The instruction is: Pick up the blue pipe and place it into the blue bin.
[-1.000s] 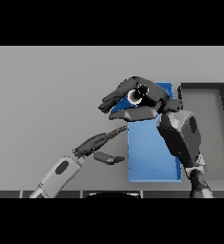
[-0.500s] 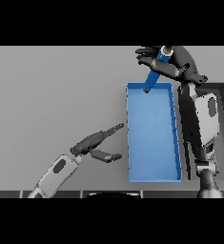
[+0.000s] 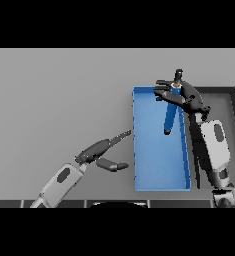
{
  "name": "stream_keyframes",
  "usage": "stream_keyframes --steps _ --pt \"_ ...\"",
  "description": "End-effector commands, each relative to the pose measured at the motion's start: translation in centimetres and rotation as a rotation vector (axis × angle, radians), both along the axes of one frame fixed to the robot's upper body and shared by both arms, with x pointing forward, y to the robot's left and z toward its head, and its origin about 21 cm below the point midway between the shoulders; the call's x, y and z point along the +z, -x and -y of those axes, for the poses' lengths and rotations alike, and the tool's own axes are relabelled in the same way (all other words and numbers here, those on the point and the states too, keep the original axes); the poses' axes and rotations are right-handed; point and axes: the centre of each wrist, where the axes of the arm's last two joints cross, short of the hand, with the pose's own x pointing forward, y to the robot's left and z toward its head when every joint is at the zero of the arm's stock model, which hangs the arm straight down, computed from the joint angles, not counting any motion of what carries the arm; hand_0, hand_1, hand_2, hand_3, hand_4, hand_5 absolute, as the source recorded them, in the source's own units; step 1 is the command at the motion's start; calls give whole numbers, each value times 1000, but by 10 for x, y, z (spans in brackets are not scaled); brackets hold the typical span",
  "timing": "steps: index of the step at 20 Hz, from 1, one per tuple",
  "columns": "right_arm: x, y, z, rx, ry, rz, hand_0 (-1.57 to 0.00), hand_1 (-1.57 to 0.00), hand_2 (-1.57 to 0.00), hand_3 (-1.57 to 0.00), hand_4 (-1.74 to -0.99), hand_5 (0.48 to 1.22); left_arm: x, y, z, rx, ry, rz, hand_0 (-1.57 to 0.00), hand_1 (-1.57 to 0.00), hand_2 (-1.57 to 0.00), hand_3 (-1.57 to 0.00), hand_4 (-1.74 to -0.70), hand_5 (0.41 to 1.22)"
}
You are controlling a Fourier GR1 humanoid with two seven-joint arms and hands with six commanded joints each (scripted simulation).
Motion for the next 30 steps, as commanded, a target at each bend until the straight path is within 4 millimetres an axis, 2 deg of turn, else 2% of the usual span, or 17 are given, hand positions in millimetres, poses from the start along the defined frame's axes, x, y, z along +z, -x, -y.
stream_keyframes --steps 1,4,5,6,7,9,11,13,15,17,22,26,27,30 --pt "-10 2 0 -8 15 -43 -1571 -1571 -1571 -1571 -1694 1124 2 -1 -2 -2 5 4 1 1 1 1 -881 463" --pt "-43 10 7 13 96 -161 -1571 -1571 -1571 -1571 -1591 1114 2 2 0 -4 -2 -10 1 1 1 1 -884 460" --pt "-50 11 5 13 119 -205 -1571 -1571 -1571 -1330 -1599 1110 3 0 0 -1 -7 -15 1 1 1 1 -885 457" --pt "-60 11 5 -8 146 -262 -1563 -1459 -1393 -1122 -1547 1133 6 0 -2 3 -7 -13 1 1 1 1 -886 455" --pt "-65 12 8 -16 154 -317 -1306 -1167 -1114 -897 -1503 1150 7 0 0 1 -6 -10 1 1 1 1 -886 453" --pt "-69 9 8 -32 167 -412 -836 -746 -712 -574 -1392 1176 7 1 0 0 -12 -6 1 1 1 1 -885 453" --pt "-71 11 -1 30 214 -441 -534 -477 -456 -367 -1285 1141 5 2 0 -1 -7 -13 1 1 1 1 -888 453" --pt "-69 16 -3 67 300 -433 -342 -305 -291 -234 -1208 1028 8 0 1 8 -14 -19 1 1 1 1 -891 452" --pt "-71 16 -3 78 358 -419 -218 -195 -186 -150 -1165 924 7 -1 1 8 -12 -19 1 1 1 1 -895 453" --pt "-75 14 -4 107 447 -381 -139 -124 -119 -95 -1131 857 5 0 1 5 -7 -14 1 1 1 1 -897 450" --pt "-86 13 -7 93 510 -356 -45 -40 -38 -31 -1124 717 0 1 2 7 -6 -28 1 1 1 1 -912 458" --pt "-80 15 -4 95 471 -325 -18 -16 -15 -12 -1123 689 -1 0 3 10 -1 -28 1 1 1 1 -916 464" --pt "-82 16 -4 89 478 -333 -14 -12 -12 -9 -1127 680 1 -2 -2 11 3 -26 1 1 1 1 -920 465" --pt "-81 15 -1 97 492 -322 -9 -8 -7 -6 -1129 673 4 -2 4 6 1 -35 1 1 1 1 -920 467"
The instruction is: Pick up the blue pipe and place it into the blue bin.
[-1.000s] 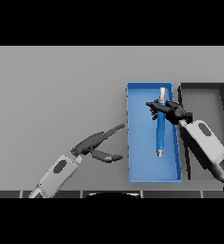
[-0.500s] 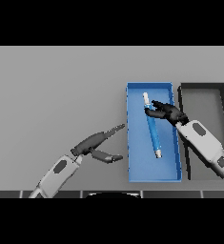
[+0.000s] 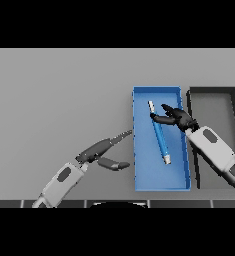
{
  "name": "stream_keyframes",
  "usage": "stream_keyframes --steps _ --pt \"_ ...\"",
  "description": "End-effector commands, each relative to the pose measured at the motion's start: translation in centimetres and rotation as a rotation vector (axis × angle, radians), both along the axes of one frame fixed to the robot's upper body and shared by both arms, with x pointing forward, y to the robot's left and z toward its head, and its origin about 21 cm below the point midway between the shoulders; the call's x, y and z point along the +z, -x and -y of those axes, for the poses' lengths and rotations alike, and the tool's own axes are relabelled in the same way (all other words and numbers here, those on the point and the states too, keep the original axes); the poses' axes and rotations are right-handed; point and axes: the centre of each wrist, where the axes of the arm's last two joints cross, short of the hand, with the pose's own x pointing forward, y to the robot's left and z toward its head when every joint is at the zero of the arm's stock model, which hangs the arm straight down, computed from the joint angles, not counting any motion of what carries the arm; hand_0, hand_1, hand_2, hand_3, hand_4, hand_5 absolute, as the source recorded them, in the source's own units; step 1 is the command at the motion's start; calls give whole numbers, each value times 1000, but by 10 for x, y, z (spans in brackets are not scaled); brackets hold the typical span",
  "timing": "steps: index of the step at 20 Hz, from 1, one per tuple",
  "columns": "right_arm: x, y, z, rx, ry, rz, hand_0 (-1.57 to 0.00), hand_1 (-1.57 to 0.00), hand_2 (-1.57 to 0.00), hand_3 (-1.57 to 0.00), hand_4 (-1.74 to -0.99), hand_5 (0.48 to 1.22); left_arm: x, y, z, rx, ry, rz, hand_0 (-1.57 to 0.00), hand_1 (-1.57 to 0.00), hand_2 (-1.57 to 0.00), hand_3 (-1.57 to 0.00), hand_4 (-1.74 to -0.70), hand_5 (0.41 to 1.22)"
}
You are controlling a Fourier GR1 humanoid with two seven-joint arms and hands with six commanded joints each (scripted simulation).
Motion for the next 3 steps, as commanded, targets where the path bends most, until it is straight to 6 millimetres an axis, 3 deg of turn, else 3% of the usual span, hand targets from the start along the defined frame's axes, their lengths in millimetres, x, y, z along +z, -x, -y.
stream_keyframes --steps 1,3 --pt "-1 1 0 0 -14 -5 -9 -8 -7 -6 -1129 674 1 1 4 -6 5 0 1 1 1 1 -920 467" --pt "-5 -1 -1 5 -27 -5 -9 -8 -7 -6 -1129 677 1 1 7 -5 11 2 1 1 1 1 -920 468"
